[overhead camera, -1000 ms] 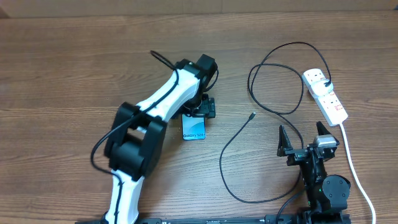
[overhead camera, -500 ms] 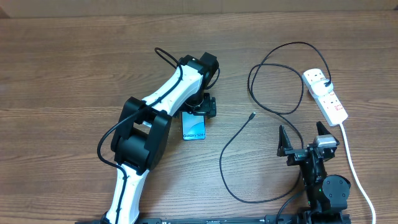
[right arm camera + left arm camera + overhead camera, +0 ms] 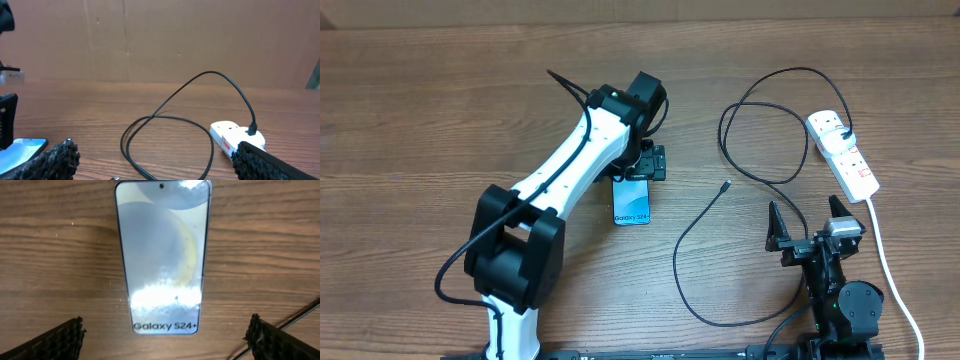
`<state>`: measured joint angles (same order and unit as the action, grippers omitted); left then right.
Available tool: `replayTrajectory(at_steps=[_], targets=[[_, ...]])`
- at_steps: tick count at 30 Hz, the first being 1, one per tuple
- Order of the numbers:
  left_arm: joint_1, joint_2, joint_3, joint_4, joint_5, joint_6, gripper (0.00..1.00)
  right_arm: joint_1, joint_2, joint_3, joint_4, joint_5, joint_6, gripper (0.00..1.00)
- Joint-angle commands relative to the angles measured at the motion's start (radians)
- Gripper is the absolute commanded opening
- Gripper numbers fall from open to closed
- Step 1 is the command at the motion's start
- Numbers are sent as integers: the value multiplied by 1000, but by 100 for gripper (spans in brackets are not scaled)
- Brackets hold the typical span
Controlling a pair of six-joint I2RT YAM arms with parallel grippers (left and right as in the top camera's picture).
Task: Plug charger to phone and switch on socket
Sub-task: 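Align the left gripper fingers around the phone's top end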
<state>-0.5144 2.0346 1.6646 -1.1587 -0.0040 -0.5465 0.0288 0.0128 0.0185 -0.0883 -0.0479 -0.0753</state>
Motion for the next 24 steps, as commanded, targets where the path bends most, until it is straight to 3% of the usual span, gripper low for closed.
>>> replayTrajectory(at_steps=[1, 7, 24], targets=[[5, 0, -45, 33, -5, 7, 99, 7, -10, -11, 6, 2, -1, 100], [6, 1, -44, 97, -7, -8, 100, 7, -10, -11, 6, 2, -1, 100], [18, 16, -19, 68, -58, -36, 100, 7, -10, -11, 6, 2, -1, 100]])
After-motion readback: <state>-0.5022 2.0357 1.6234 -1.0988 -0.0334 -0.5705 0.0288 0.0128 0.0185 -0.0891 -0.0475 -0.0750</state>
